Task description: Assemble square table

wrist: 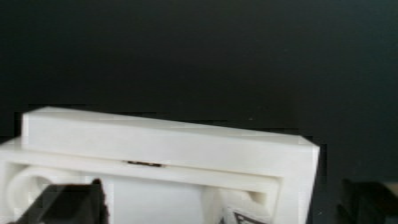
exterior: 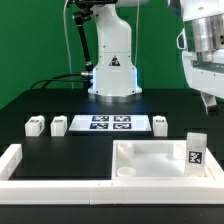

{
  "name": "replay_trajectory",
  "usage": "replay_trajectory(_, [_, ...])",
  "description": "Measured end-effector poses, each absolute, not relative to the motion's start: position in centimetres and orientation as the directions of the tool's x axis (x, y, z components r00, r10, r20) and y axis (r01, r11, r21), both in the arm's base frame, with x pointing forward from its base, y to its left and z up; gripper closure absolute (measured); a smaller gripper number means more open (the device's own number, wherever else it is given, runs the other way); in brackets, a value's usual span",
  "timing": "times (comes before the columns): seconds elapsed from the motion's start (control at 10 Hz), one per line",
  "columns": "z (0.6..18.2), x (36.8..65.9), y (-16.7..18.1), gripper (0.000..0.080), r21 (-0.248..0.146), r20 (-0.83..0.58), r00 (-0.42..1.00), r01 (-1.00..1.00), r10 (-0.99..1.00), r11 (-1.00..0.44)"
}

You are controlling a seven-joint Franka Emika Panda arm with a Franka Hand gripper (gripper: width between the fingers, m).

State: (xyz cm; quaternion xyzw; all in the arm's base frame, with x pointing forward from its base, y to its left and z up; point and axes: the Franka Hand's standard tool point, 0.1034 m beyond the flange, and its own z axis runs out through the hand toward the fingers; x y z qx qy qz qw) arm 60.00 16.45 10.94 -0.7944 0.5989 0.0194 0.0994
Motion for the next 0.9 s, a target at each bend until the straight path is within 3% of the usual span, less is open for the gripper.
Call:
replay_trajectory(0.3, [9.8, 58.3, 16.2, 0.015, -0.158, -0.105, 0.504, -0.859, -0.857, -0.486])
replay_trajectory(0.5, [9.0, 54.3, 14.6, 0.015, -0.166, -0.054, 0.676, -0.732, -0.735, -0.661])
replay_trajectory(0.7, [7.1, 50.5, 14.1, 0.015, -0.14, -0.02, 0.77, -0.633, -0.637, -0.761])
replay_trajectory(0.9, [7.3, 50.9, 13.9, 0.015, -0.143, 0.0, 0.853, -0.517, -0.522, -0.844])
